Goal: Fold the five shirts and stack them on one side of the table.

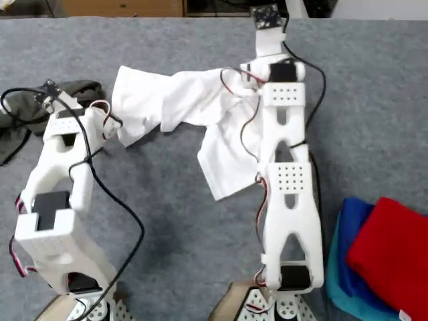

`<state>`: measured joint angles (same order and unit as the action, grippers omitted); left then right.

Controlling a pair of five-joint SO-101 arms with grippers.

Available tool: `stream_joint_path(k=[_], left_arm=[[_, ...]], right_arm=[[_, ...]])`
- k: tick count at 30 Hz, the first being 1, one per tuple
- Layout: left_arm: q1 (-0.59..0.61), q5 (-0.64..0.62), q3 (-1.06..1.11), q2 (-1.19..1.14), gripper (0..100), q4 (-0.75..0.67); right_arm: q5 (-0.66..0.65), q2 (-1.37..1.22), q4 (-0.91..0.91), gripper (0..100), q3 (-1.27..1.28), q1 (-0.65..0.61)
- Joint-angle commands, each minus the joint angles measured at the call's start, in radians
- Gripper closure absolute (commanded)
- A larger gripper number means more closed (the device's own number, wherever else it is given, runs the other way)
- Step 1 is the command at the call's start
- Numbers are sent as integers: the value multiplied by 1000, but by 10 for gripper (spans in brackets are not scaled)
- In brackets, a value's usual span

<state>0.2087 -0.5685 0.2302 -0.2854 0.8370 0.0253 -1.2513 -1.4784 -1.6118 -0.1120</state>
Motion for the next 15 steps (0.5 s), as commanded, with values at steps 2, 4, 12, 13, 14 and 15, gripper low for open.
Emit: stream_joint_path(k=[2, 4, 12, 13, 14, 15], left_arm=[[18, -5, -135, -36, 793, 83], [20, -3, -155, -50, 803, 100], [103, -8, -172, -54, 823, 77], [115, -8, -170, -56, 826, 72], [123, -8, -170, -56, 825, 71], [124, -8, -170, -56, 825, 69]], right_arm=[[14, 197, -241, 649, -51, -148], [14, 203, -302, 649, -51, -219], [15, 182, -305, 783, 162, -435], [15, 182, -305, 796, 186, -460], [15, 182, -302, 800, 205, -478], [29, 180, -299, 799, 220, -492]])
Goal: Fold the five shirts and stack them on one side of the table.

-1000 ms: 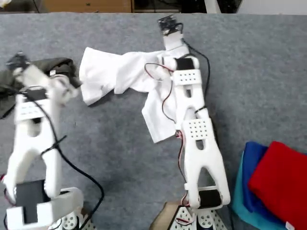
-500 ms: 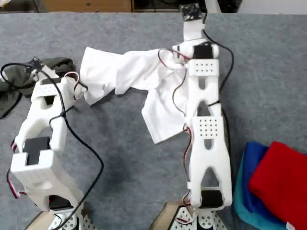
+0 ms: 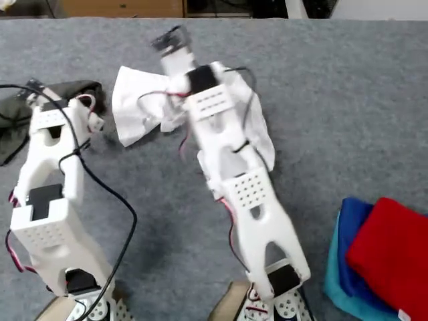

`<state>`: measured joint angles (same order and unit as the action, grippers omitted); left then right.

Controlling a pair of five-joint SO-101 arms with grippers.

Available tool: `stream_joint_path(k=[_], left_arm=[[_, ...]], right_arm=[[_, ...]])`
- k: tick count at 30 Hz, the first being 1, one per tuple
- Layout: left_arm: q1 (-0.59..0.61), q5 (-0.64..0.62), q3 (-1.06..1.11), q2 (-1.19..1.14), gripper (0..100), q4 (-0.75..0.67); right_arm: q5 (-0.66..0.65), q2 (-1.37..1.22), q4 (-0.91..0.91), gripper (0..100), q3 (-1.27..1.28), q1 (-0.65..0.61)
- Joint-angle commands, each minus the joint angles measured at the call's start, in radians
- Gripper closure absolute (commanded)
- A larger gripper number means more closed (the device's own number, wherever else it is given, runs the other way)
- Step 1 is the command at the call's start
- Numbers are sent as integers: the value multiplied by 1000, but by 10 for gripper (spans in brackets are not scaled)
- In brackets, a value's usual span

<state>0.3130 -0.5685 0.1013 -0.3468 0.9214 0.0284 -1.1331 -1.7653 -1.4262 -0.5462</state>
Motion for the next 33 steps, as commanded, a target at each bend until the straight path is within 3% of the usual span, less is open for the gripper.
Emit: stream_joint_path(k=[1, 8, 20, 33], left_arm=[[20, -8, -43, 5, 825, -15], [43, -8, -43, 5, 825, -12], [61, -49, -40, 5, 825, -9], [60, -49, -40, 5, 825, -9]], right_arm=[[48, 61, -3, 799, 50, -68], [74, -21, 95, 799, 53, -105], [74, -107, 242, 799, 53, -65], [69, -159, 281, 802, 51, -21]])
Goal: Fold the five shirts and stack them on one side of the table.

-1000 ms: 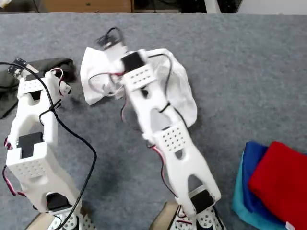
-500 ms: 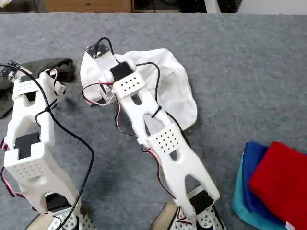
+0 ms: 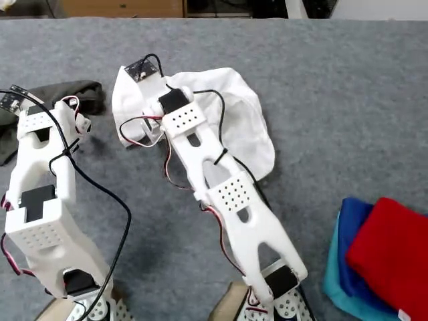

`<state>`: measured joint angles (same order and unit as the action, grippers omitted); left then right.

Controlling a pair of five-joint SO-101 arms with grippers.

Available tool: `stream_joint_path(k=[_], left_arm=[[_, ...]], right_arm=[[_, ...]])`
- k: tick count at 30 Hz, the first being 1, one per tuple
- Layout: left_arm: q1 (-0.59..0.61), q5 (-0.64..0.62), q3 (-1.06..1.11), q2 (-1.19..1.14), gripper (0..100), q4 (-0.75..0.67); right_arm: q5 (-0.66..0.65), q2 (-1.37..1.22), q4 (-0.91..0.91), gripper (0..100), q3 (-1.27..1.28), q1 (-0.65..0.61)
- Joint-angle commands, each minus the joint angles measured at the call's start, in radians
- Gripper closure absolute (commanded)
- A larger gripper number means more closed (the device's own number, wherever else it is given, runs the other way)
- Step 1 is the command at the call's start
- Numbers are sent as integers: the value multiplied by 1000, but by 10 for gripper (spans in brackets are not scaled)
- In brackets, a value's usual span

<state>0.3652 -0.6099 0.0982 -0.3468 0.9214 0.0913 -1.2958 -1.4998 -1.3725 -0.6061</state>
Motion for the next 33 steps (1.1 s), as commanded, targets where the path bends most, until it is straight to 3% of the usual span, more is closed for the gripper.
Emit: stream_joint_path(k=[1, 9, 16, 27, 33], left_arm=[[8, -8, -37, 5, 825, -9], [8, -8, -37, 5, 825, -9], [8, -8, -37, 5, 825, -9], [9, -8, -37, 5, 825, -9], [11, -8, -38, 5, 825, -9]], right_arm=[[6, 4, 15, 802, -2, 41], [6, 4, 15, 808, -2, 59], [9, 4, 20, 975, -2, 93], [11, 5, 26, 981, -12, 110], [11, -2, -87, 994, -205, 148]])
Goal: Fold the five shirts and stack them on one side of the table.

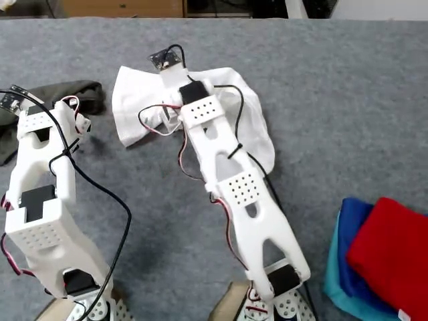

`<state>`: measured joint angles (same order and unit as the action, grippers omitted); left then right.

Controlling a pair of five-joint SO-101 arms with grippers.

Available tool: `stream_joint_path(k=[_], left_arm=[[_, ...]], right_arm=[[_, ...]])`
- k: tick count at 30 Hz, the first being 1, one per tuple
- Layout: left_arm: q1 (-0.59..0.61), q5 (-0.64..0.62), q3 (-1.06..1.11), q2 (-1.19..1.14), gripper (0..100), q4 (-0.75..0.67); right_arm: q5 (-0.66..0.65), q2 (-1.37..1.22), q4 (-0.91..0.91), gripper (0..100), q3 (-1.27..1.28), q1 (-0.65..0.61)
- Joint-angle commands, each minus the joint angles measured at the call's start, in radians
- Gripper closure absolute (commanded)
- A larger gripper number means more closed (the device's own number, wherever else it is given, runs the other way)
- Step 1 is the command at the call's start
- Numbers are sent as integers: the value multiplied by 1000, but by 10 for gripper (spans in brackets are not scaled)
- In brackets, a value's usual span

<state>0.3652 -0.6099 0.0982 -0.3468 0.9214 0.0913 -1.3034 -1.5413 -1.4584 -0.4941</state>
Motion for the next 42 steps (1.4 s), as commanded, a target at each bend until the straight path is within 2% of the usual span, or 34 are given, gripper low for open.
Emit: stream_joint_path(k=[1, 7, 13, 25, 29, 35, 42], left_arm=[[11, -8, -38, 5, 825, -11], [12, -8, -38, 5, 825, -12], [15, -8, -38, 5, 825, -12], [12, -6, -37, 5, 825, -8], [-34, -3, -46, 15, 825, 69], [-196, -6, -101, 71, 825, 267], [-361, -28, -130, 71, 822, 292]], right_arm=[[11, 5, -61, 994, -145, 41], [11, 39, -138, 994, -209, 48], [6, 200, -213, 994, -209, 85], [11, 615, -207, 994, -208, 404], [3, 587, -153, 994, -203, 444], [-46, 441, -72, 994, -203, 441], [-38, 182, 94, 994, -208, 441]])
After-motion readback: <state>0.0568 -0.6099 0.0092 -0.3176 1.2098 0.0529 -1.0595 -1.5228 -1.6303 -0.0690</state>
